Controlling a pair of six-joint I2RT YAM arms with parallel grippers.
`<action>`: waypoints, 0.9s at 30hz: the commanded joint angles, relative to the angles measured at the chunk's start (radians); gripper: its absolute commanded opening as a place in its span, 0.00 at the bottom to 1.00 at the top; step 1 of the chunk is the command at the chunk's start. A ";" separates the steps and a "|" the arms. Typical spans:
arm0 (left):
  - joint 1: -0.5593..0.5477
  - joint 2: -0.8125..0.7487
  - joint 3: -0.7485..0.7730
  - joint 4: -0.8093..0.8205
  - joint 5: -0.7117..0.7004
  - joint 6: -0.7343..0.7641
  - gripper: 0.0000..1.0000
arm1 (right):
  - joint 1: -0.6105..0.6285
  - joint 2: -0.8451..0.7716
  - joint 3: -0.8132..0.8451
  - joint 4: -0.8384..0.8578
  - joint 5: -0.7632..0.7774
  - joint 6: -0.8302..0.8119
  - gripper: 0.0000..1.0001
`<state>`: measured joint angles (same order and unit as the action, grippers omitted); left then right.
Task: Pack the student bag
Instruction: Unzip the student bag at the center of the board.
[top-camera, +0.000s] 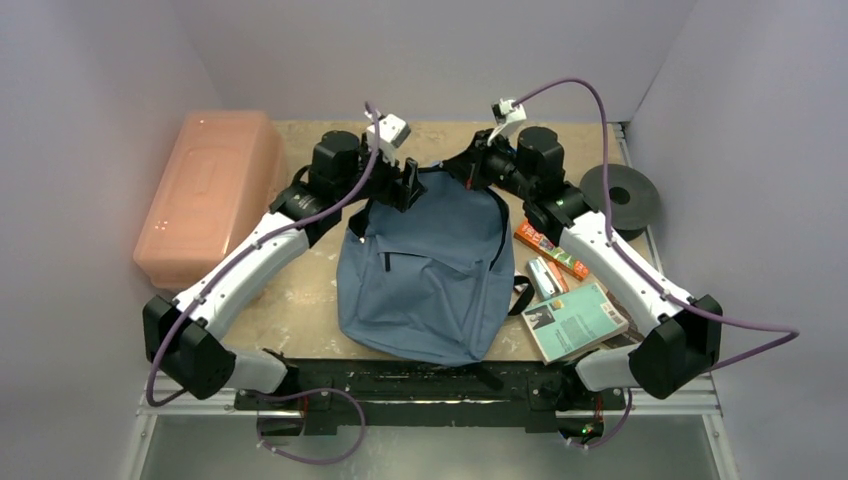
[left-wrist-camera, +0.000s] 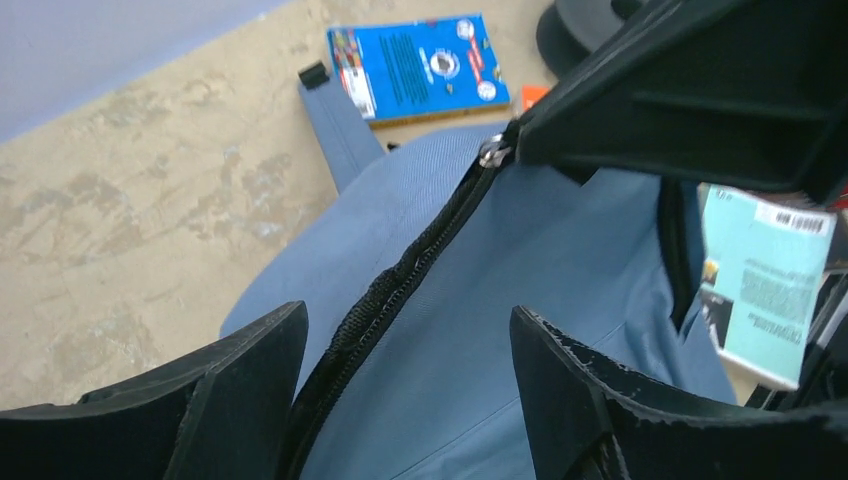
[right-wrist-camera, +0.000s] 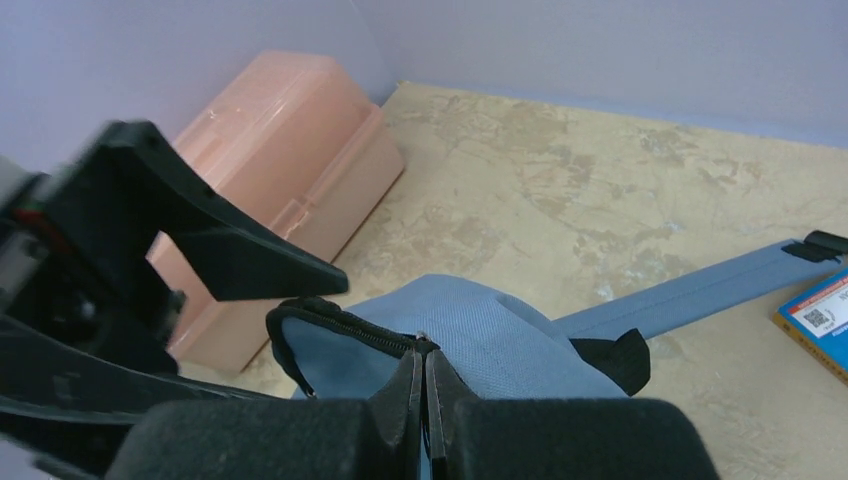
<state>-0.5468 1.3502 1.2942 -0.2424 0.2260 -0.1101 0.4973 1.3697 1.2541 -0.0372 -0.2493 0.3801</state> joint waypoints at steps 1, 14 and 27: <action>-0.015 0.045 0.062 -0.046 0.003 0.072 0.68 | 0.007 -0.022 0.083 0.069 -0.021 -0.010 0.00; 0.082 -0.095 -0.065 0.003 -0.524 0.050 0.00 | -0.106 -0.111 0.004 -0.196 0.432 0.087 0.00; 0.087 -0.241 -0.157 0.080 -0.544 0.061 0.00 | -0.138 -0.175 -0.549 0.137 0.107 0.351 0.00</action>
<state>-0.4988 1.1645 1.1233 -0.2573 -0.1635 -0.0681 0.3920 1.2282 0.8108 0.0624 -0.1844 0.6659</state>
